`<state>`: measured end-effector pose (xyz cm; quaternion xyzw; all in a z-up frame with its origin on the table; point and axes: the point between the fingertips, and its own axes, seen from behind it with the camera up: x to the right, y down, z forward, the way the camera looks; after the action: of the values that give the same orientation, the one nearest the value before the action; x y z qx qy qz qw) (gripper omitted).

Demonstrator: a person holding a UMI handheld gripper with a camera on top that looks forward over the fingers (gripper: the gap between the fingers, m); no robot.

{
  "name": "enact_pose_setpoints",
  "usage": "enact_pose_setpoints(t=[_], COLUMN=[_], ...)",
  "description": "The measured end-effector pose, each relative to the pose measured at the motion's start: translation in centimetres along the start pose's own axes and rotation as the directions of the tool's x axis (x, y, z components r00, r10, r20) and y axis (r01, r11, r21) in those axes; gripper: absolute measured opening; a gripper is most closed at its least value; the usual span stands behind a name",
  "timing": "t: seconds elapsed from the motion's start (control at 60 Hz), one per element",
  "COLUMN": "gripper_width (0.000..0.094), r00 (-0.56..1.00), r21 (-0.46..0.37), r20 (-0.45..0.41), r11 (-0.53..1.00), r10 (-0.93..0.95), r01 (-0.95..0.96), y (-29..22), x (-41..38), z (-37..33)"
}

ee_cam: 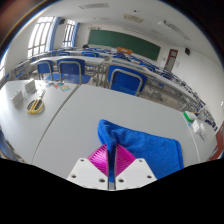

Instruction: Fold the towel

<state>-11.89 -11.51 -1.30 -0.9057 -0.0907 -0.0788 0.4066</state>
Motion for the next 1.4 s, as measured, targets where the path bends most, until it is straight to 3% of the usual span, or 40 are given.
enact_pose_setpoints(t=[0.167,0.383,0.467,0.55,0.6,0.633,0.7,0.75,0.933,1.2,1.4], gripper_width=[0.003,0.0029,0.0031,0.0039,0.0139,0.0276,0.0673,0.0789,0.0852,0.0854,0.0854], r00=[0.999,0.937,0.905,0.903,0.918,0.927,0.956,0.971,0.984,0.978,0.976], r21=[-0.023,0.028,0.024,0.006,-0.005,-0.021,-0.042,-0.04,0.008,0.089,0.135], r20=[0.024,0.261,0.295,0.263,0.219,0.188,0.092,0.016,-0.043,-0.037,-0.049], r11=[0.999,0.968,0.944,0.935,0.941,0.945,0.96,0.97,0.985,0.975,0.97], r10=[0.032,0.233,0.307,0.34,0.331,0.324,0.28,0.24,0.173,0.206,0.212], r01=[-0.032,-0.249,-0.329,-0.353,-0.338,-0.326,-0.277,-0.239,-0.173,-0.202,-0.204], y=[-0.4,-8.2,-9.9,-9.1,-7.7,-5.8,-4.2,-3.3,-3.6,-6.1,-5.2], x=[-0.2,-2.9,-1.1,1.9,4.6,7.2,10.3,13.2,16.9,11.6,6.9], z=[-0.4,-5.6,-6.3,-5.3,-4.0,-3.3,-2.0,-1.8,-4.6,-14.2,-23.2])
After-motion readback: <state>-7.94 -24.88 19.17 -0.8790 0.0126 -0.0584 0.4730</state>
